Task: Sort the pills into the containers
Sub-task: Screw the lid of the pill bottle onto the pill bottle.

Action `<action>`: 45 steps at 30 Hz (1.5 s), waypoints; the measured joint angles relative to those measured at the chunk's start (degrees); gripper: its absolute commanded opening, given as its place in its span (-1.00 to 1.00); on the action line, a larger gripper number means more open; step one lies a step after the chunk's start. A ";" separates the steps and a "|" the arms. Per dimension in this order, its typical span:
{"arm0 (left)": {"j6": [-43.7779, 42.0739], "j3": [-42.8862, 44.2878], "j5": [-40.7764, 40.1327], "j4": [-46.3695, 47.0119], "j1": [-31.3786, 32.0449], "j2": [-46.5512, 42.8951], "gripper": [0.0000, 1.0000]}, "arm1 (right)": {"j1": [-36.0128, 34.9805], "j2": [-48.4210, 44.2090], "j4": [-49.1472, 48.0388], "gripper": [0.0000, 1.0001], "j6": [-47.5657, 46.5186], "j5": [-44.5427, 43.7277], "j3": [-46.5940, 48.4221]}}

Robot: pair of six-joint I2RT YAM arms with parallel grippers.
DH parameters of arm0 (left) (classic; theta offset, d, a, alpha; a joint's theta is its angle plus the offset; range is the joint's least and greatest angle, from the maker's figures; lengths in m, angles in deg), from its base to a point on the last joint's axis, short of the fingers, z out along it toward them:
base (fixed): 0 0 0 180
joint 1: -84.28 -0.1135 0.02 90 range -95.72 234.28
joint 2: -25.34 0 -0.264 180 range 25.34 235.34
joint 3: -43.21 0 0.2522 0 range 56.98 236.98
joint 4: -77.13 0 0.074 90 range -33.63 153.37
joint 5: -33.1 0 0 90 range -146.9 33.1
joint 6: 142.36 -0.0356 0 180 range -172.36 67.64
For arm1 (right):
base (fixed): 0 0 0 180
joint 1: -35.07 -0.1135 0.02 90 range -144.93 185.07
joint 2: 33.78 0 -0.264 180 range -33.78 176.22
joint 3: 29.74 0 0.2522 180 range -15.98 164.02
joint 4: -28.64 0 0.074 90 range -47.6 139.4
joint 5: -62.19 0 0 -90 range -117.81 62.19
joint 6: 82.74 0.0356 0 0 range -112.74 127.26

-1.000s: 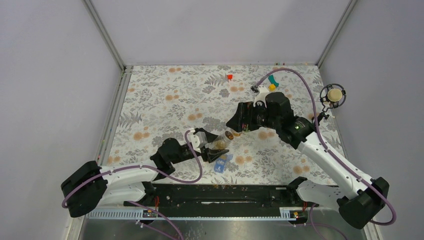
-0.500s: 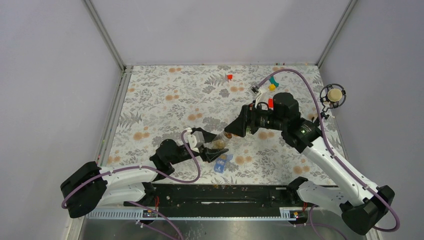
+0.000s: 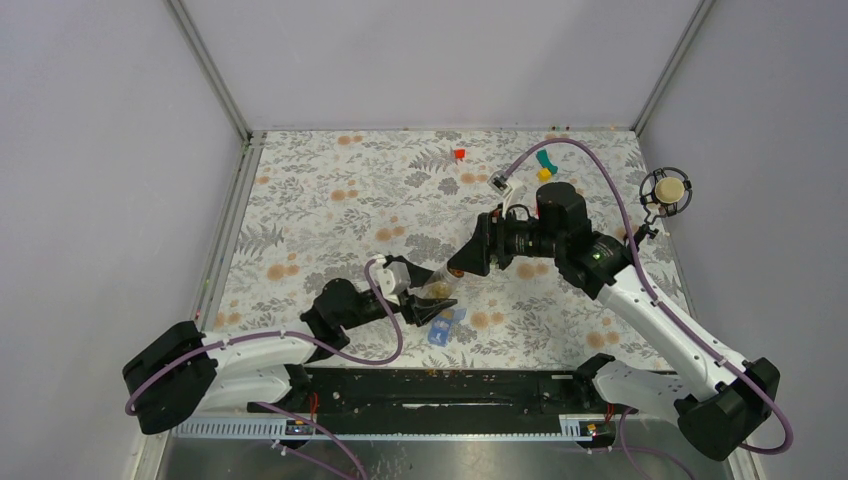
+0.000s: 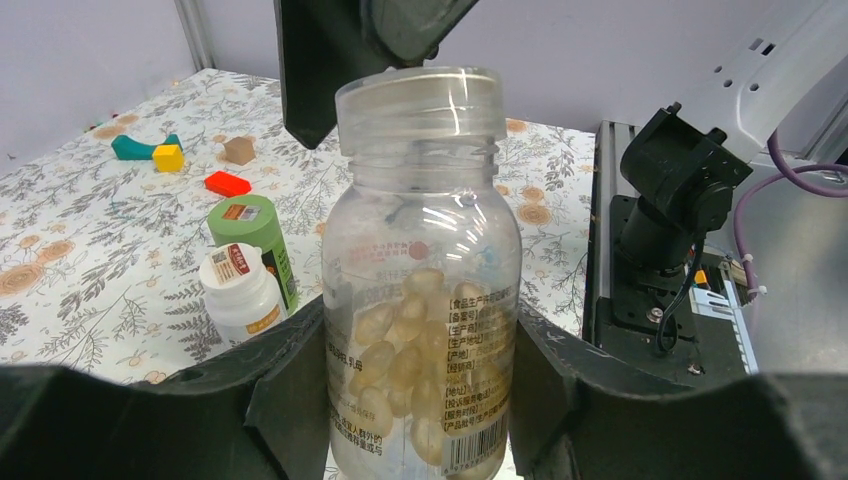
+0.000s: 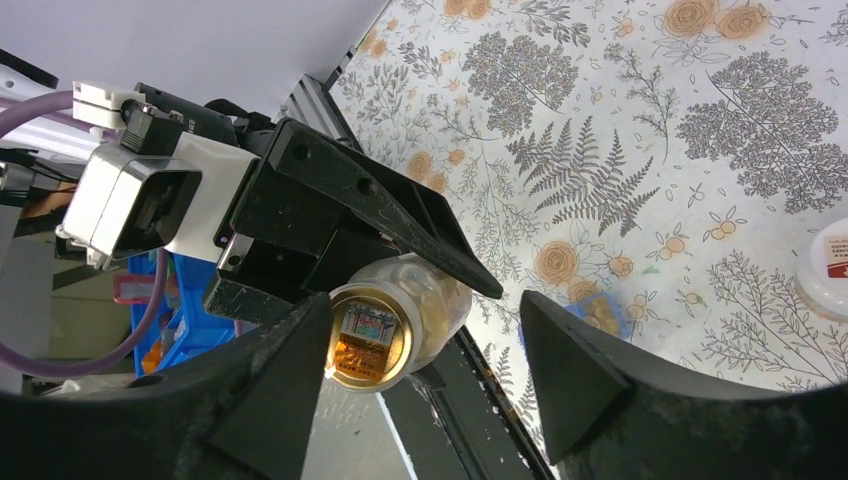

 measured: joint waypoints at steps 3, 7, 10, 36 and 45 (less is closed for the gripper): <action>0.17 0.02 -0.13 0.20 -0.07 0.52 -1.00 | 0.00 -0.22 0.70 0.90 -0.61 -0.55 0.00; 0.26 0.02 -0.39 0.39 -0.26 0.85 -1.00 | 0.00 -1.57 1.03 0.96 0.15 -2.60 0.00; 0.31 0.02 -0.61 0.39 -0.33 0.90 -1.00 | 0.00 -2.25 0.81 0.95 1.03 -2.40 0.00; 1.70 4.00 1.29 -5.77 -1.38 2.29 -1.00 | -0.28 2.45 1.42 -0.41 -3.82 5.09 1.49; 6.73 9.20 18.86 -13.57 -7.98 2.29 -1.00 | -0.22 0.92 1.53 -0.45 -12.92 8.85 1.62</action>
